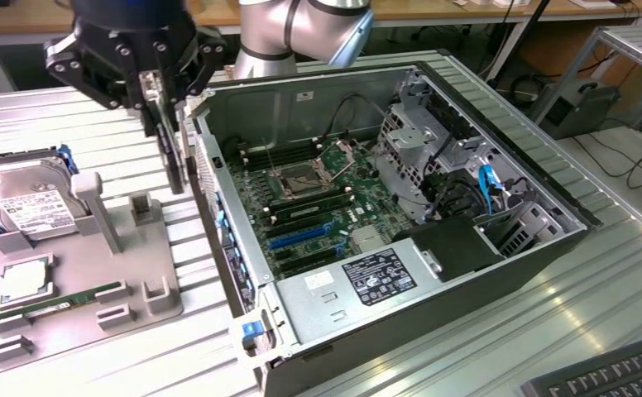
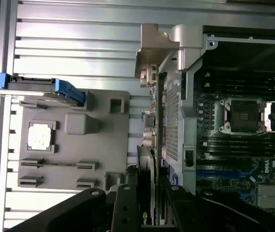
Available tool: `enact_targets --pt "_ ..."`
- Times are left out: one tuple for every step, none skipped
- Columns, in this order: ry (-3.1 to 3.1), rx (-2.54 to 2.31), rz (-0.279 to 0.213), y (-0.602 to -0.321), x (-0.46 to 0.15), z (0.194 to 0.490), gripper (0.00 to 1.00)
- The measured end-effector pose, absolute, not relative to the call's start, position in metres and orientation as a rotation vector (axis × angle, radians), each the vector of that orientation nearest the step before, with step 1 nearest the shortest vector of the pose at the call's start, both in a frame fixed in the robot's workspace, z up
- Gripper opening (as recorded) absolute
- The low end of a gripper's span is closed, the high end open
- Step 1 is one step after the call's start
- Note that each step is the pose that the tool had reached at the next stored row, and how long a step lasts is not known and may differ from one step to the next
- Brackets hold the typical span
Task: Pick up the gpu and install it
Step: 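Pick up the gpu and move the gpu toward the slot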
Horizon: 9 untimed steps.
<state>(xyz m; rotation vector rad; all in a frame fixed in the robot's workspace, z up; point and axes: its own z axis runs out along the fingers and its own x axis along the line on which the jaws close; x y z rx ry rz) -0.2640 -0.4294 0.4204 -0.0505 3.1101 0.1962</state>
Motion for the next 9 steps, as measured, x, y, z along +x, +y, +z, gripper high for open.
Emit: enact_targets --pt "3.110 -0.051 0.200 -0.430 -0.258 0.424 0.27" --pt "3.110 -0.051 0.202 -0.430 -0.253 0.426 0.27" --pt "3.111 -0.051 0.204 -0.431 -0.248 0.428 0.27" --pt "3.112 -0.051 0.204 -0.431 -0.244 0.429 0.27" --pt "3.112 -0.051 0.204 -0.431 -0.238 0.430 0.27" --pt "3.113 -0.051 0.204 -0.431 -0.234 0.430 0.27" --pt "3.114 -0.050 0.204 -0.432 -0.230 0.431 0.27" --pt "3.115 -0.050 0.204 -0.432 -0.225 0.431 0.27" --pt "3.115 -0.051 0.204 -0.432 -0.220 0.431 0.27"
